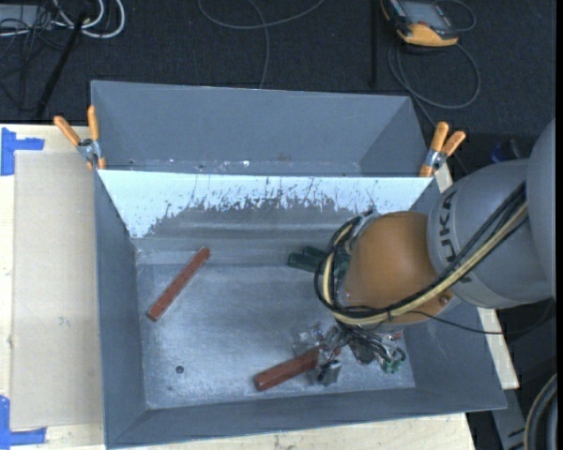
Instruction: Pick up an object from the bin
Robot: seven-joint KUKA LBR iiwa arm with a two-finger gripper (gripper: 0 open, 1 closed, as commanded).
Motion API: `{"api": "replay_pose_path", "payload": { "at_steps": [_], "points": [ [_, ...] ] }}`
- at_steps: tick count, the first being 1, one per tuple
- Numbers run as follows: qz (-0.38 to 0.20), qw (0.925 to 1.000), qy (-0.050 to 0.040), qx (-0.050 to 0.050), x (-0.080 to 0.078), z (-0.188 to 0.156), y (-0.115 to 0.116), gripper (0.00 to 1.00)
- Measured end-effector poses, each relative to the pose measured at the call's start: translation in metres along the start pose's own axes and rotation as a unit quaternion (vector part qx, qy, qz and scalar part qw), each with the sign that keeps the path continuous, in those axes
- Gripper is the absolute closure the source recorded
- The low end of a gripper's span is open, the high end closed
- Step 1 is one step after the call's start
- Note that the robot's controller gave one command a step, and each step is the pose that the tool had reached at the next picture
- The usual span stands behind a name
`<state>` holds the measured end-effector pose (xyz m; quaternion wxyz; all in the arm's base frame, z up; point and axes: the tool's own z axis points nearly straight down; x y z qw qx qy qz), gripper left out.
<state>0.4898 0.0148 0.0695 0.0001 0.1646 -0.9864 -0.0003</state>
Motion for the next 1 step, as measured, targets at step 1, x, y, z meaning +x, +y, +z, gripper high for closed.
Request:
{"api": "replay_pose_path", "payload": {
  "at_steps": [1],
  "points": [
    [0.049,0.9988,-0.0045,0.002,-0.0054,-0.1961,-0.0323,1.0]
  ]
}}
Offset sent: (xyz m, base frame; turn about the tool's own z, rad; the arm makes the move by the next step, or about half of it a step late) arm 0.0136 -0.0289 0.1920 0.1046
